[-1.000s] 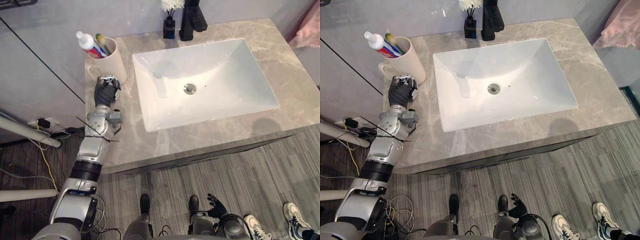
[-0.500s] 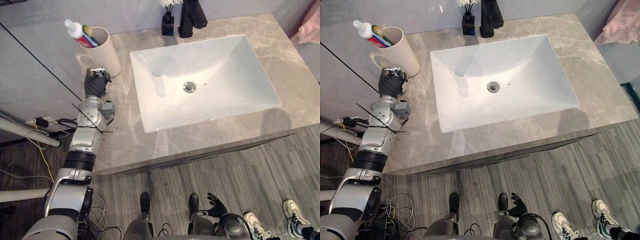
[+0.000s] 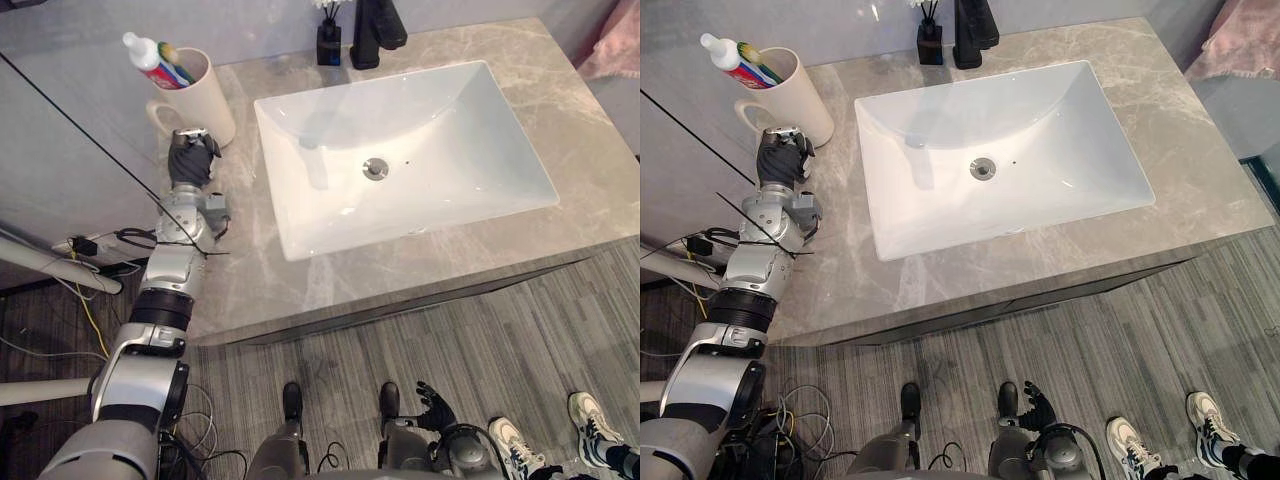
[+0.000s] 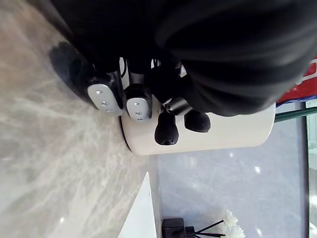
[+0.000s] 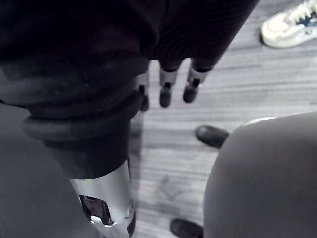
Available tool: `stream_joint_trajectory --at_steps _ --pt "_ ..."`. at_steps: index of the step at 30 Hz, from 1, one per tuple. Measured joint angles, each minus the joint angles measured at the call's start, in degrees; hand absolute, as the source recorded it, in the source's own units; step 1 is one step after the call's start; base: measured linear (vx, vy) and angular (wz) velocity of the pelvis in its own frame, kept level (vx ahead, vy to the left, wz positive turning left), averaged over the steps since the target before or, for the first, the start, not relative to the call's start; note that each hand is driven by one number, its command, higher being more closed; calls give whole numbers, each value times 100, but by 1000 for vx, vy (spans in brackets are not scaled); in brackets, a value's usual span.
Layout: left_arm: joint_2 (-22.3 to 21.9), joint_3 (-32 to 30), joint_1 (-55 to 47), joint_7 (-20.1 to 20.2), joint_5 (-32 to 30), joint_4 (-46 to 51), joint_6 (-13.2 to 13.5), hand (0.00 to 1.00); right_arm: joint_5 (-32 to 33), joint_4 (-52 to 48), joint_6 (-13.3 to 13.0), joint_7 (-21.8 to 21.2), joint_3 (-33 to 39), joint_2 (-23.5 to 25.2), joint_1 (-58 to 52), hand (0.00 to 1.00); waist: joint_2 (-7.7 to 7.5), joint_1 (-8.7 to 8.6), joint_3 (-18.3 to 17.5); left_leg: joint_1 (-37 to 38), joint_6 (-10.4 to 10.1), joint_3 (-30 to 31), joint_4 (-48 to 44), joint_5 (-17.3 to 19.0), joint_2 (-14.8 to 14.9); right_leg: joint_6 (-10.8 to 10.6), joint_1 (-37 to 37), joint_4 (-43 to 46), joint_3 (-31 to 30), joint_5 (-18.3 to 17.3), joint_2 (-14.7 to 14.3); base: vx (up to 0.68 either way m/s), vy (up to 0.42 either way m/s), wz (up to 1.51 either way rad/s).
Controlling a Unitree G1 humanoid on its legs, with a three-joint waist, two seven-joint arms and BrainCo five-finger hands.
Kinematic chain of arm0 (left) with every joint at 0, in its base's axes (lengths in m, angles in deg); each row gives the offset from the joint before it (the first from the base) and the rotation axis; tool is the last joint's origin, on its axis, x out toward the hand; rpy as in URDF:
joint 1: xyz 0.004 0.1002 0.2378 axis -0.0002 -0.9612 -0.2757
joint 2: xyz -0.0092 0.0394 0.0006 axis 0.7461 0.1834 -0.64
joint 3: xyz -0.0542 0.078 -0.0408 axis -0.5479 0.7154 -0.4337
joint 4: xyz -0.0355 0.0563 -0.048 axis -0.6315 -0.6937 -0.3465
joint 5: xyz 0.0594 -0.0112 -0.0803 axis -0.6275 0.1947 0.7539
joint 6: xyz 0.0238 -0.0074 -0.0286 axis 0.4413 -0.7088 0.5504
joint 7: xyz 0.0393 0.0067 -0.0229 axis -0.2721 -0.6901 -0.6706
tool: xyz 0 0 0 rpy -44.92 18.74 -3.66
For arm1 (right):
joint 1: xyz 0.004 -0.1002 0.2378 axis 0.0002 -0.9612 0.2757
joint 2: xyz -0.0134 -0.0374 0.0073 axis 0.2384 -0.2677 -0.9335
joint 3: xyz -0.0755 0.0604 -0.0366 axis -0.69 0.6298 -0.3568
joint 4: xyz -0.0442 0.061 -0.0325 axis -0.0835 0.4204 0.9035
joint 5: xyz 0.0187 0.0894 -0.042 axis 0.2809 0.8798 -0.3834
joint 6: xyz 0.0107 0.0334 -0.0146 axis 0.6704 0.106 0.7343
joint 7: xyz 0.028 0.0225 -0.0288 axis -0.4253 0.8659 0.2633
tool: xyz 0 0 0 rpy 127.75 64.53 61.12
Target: Organize washtable
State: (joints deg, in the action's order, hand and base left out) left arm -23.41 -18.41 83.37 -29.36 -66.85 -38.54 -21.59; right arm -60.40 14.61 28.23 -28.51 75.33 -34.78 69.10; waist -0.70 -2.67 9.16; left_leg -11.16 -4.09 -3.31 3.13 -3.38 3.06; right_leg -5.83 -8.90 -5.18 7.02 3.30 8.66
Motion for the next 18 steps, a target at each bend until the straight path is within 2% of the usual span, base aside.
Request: stream_joint_trajectory --at_steps 2,3,6,9,13,15,16,18 --pt "-14 142 -96 -55 -13 321 -34 100 2 10 2 60 32 5 0 0 10 23 8 49 0 23 -6 0 -2 2 82 -6 35 -2 2 0 -1 6" --pt "-19 181 -355 -108 -155 835 -43 100 3 19 1 65 33 7 4 0 18 22 13 120 4 30 -6 4 -4 11 159 -8 59 -8 3 3 -7 4" --pt "-199 299 -1423 -94 -1082 2179 -29 100 1 89 -2 73 55 5 10 0 74 71 16 367 28 40 -10 26 -9 120 418 9 113 -78 5 5 -3 2" --pt "-517 312 -2420 60 -1653 2879 -33 100 -6 196 0 68 180 6 16 0 152 173 -4 532 31 155 -7 43 -1 127 637 40 257 -156 -2 -15 -12 18" --pt "-699 274 -3521 231 -1748 3575 -21 100 -29 373 3 66 271 -14 17 0 220 363 -62 784 17 262 -2 76 18 81 909 216 428 -317 -8 -36 -17 24" --pt "-873 56 -4226 314 -1723 3976 13 100 -61 586 13 64 286 -11 18 0 269 418 -251 814 14 431 -9 78 -3 36 1028 245 585 -398 10 -28 -16 37" --pt "-1144 -248 -4706 277 -1750 4300 141 100 -59 667 6 66 305 2 11 0 301 506 -307 879 0 509 -30 89 -7 -20 1094 355 670 -466 26 -16 -16 30" --pt "-1428 -472 -5142 186 -1831 4564 354 100 -57 842 -7 70 331 0 12 0 314 599 -419 895 -18 654 -105 116 -19 -50 1190 428 768 -548 35 -21 -20 36"
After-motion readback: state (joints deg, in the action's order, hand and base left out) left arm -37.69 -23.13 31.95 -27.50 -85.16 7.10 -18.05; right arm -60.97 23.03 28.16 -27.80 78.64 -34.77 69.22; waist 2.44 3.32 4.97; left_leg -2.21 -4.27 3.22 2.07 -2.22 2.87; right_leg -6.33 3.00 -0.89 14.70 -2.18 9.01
